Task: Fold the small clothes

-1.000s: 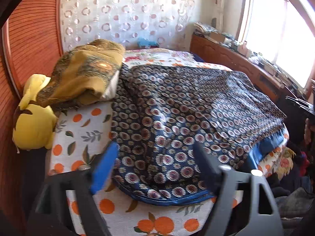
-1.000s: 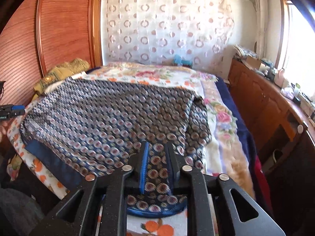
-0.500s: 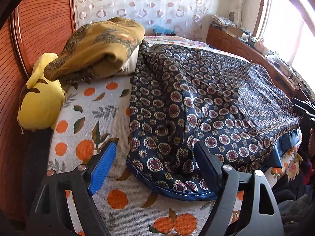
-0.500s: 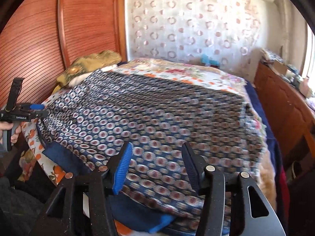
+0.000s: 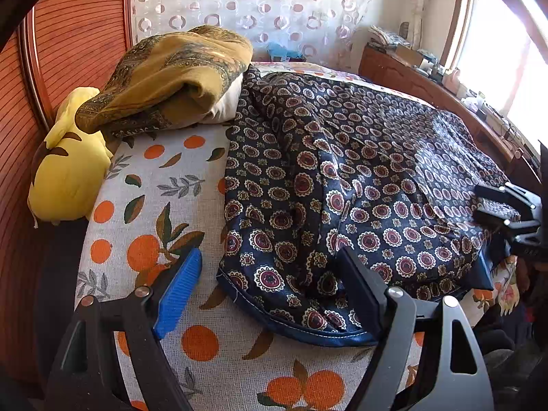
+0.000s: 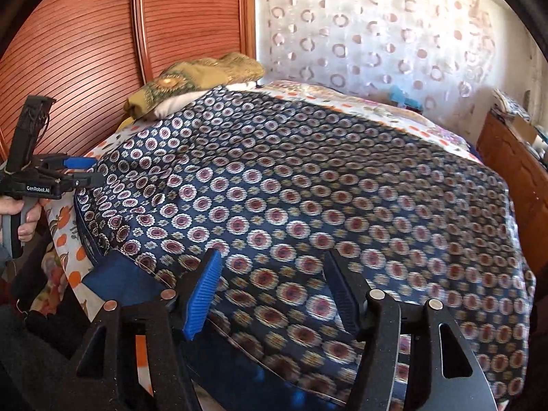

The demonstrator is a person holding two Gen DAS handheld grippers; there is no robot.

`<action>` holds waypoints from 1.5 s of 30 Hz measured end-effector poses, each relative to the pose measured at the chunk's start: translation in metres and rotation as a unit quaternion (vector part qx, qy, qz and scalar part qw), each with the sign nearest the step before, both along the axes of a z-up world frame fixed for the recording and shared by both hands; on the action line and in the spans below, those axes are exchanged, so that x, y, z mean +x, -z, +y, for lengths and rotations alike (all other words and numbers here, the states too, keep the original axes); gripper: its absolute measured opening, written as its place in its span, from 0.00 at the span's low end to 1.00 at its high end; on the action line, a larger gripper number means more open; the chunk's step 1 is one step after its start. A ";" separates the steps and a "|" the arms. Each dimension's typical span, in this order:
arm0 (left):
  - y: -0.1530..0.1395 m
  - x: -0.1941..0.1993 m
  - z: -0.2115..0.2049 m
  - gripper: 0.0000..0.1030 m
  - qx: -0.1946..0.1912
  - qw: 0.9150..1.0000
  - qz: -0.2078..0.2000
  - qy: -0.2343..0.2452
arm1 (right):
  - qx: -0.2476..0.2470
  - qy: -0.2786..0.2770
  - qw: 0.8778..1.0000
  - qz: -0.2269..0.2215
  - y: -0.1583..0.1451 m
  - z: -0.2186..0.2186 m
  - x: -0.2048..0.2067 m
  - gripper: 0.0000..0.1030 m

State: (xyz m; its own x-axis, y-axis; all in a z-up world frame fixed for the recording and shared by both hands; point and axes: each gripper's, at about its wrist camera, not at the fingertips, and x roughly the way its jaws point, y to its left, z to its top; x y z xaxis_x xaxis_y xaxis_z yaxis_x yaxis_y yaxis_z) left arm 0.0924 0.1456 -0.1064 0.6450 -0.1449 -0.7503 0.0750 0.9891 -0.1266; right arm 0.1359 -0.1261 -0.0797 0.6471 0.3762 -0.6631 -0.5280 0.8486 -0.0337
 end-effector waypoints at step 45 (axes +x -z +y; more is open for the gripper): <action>-0.131 0.059 -0.302 0.07 -0.051 0.949 -0.080 0.301 | 0.080 0.179 0.980 -0.033 -0.008 -0.199 -0.067 0.76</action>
